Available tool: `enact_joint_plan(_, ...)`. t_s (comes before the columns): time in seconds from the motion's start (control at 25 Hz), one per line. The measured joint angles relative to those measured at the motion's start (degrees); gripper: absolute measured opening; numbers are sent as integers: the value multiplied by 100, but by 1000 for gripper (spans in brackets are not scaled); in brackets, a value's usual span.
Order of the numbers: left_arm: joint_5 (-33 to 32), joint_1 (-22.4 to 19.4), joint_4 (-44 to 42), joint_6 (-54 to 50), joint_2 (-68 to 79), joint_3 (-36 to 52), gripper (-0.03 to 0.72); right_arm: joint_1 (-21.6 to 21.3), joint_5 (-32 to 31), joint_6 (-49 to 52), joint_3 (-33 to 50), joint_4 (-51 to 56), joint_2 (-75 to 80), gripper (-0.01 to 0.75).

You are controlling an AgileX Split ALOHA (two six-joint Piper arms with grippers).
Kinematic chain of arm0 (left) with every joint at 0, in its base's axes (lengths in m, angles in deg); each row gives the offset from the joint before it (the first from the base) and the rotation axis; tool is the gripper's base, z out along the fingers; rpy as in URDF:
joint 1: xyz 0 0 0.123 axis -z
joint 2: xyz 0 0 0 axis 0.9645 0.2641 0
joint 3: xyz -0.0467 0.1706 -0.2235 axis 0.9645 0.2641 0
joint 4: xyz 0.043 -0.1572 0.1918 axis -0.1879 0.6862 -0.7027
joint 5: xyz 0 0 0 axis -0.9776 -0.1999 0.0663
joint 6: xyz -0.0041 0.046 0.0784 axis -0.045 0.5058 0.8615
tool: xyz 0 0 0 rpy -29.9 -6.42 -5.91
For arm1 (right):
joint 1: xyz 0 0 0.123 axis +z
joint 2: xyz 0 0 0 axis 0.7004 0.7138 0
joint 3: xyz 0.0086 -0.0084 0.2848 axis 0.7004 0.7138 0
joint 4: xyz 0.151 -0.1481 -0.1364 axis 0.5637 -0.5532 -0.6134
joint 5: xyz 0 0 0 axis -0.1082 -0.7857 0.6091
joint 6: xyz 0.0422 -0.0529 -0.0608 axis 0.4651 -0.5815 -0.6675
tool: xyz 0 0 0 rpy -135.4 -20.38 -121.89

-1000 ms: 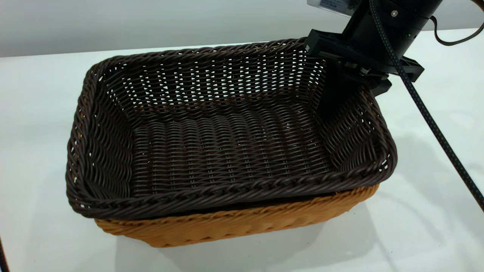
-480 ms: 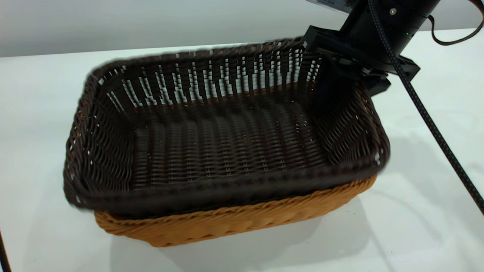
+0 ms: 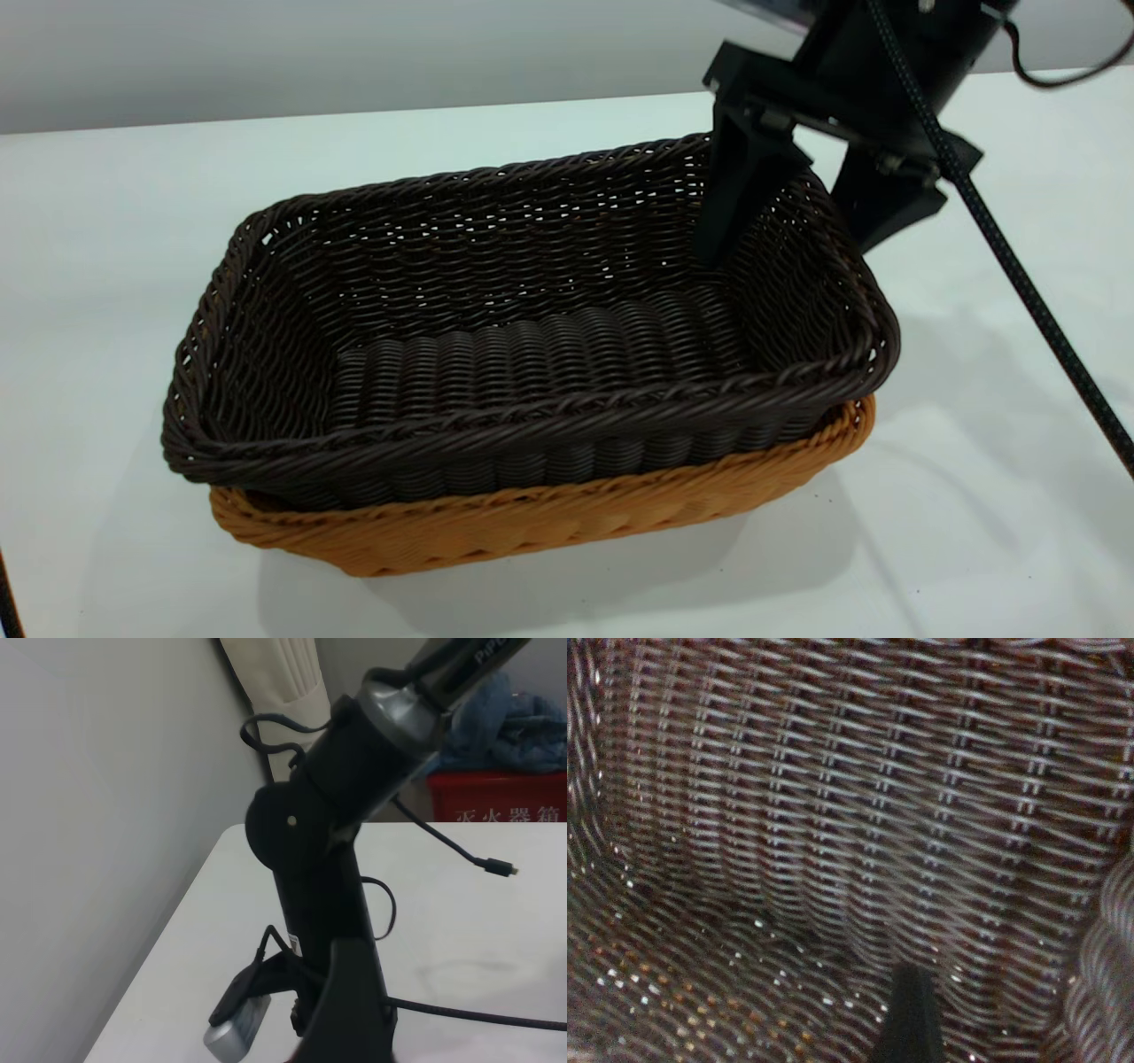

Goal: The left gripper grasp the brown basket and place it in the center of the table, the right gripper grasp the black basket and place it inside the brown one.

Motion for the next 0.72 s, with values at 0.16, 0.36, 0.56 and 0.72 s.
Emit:
enact_joint_plan(0.16,0,0,0,0,0,0,534,0,-376,97,-482,-303,0,553)
enact_joint_plan(0.36,0,0,-19,0,0,0,534,0,-1052,330,-1206,-857,0,552)
enact_joint_plan(0.56,6,-8,-57,44,-142,0,521,0,-1248,318,-1767,-889,-150,483)
enact_joint_plan(0.72,25,-8,-231,47,-371,0,442,0,-1255,305,-1842,-893,-406,351)
